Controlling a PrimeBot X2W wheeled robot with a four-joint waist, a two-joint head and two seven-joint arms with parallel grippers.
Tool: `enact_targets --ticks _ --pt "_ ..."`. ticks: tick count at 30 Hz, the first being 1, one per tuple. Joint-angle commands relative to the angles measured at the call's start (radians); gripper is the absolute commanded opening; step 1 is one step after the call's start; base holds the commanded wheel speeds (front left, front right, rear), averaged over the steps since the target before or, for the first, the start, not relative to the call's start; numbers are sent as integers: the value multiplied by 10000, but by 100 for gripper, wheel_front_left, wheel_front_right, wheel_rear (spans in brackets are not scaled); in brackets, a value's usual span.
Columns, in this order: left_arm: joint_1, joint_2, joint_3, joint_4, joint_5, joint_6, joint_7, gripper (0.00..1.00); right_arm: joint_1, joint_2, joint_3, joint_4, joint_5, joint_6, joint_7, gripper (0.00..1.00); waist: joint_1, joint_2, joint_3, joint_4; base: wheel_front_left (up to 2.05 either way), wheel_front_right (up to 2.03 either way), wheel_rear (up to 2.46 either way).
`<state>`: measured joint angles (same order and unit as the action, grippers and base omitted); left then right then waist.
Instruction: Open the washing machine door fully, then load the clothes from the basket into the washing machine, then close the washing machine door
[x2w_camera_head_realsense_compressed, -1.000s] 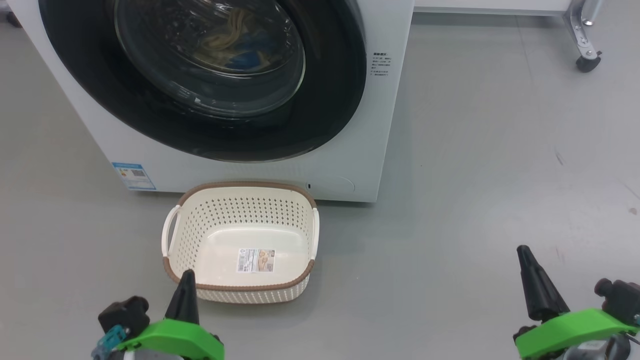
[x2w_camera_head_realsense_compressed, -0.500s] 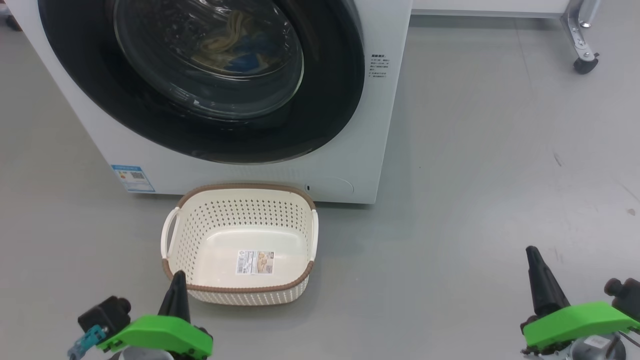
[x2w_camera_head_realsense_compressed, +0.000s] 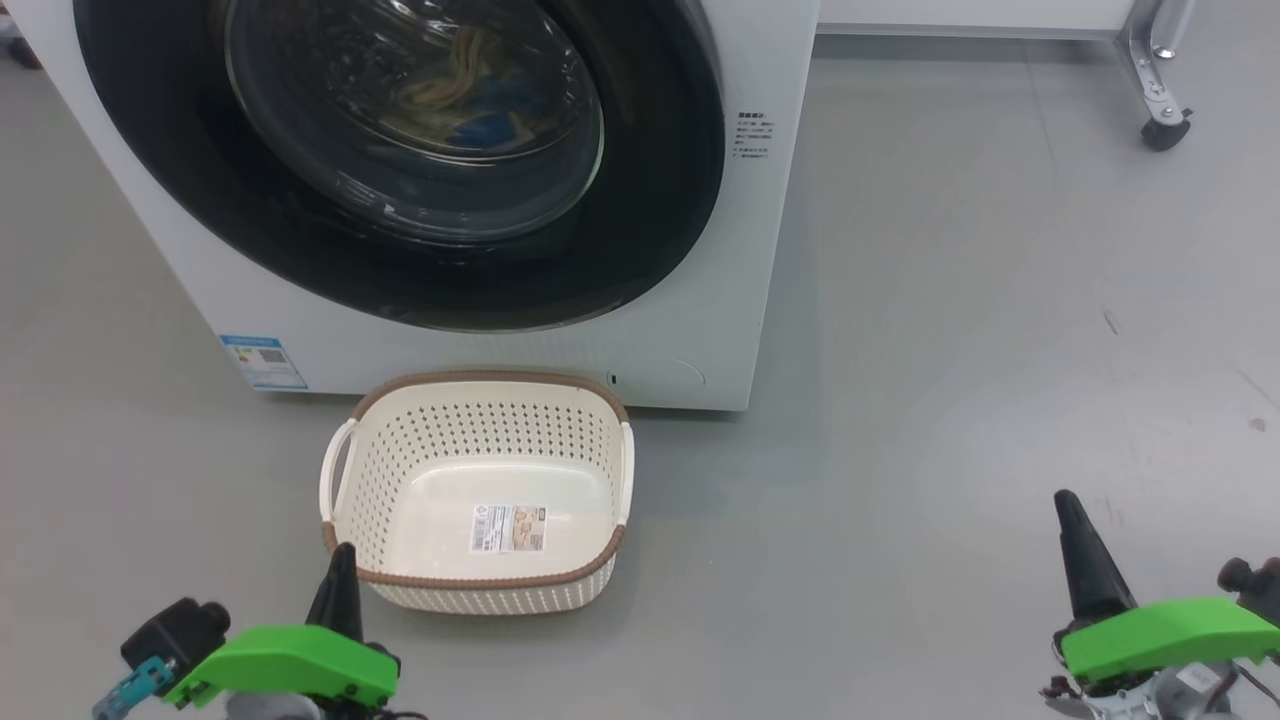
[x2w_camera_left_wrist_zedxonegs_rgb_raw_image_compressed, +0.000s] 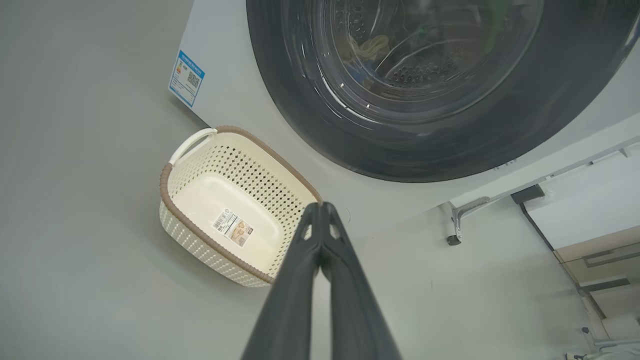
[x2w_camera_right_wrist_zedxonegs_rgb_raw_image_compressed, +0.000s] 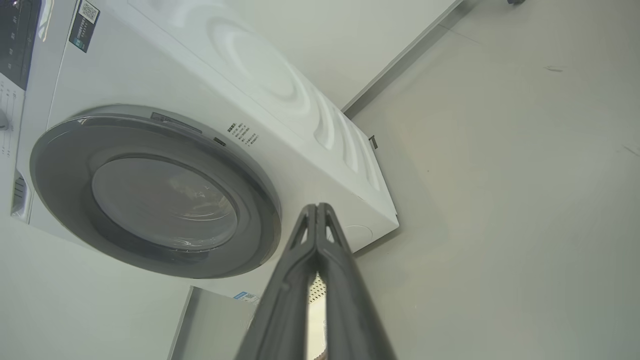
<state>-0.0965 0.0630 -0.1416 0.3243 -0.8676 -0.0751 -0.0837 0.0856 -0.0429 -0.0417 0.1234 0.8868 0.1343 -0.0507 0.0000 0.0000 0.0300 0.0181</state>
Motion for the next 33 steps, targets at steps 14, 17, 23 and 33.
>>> enact_targets --ticks 14,17,23,33 --pt "-266 7 763 -449 -1688 -156 444 0 -853 -292 -43 41 1754 -20 306 0 0 0 -58 -39 0 0 0" --pt "-257 -1 867 -469 -2019 -180 533 0 -913 -298 -56 108 2092 -21 363 0 0 0 -70 -47 0 0 0" --pt "-240 -16 1075 -508 -2680 -226 710 0 -1034 -309 -84 240 2766 -23 477 0 0 0 -94 -63 0 0 0" --pt "-211 -41 1421 -574 -3778 -303 1004 0 -1235 -323 -136 461 3881 -26 670 0 0 0 -135 -91 0 0 0"
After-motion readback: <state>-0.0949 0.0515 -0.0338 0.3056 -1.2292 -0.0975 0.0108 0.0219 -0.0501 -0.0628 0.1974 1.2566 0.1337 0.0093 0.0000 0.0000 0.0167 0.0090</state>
